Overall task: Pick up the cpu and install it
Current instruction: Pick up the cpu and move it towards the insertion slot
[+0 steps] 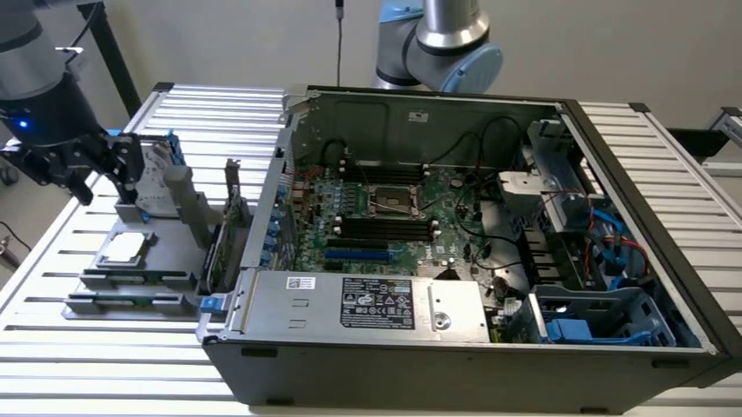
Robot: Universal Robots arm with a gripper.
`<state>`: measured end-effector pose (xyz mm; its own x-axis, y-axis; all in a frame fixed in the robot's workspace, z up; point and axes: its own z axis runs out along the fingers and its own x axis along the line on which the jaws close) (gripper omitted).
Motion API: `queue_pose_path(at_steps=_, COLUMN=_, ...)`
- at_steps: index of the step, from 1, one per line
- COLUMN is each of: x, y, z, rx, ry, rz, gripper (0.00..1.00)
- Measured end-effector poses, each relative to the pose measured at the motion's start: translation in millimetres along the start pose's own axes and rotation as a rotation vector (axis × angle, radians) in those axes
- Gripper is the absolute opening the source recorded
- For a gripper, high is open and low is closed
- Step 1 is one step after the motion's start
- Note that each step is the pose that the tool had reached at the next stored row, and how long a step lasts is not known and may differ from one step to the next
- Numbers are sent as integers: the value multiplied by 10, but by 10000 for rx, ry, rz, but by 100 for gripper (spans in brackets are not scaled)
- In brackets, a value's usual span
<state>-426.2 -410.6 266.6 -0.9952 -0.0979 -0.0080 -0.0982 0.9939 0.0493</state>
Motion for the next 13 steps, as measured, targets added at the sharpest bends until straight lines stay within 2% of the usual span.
queue_pose_path(at_steps=3, x=1, y=-26, z=40, rx=-1, ry=10, rz=50, gripper=62)
queue_pose_path(at_steps=13, x=9, y=-105, z=178, rx=1, ry=-6, rz=375, gripper=62)
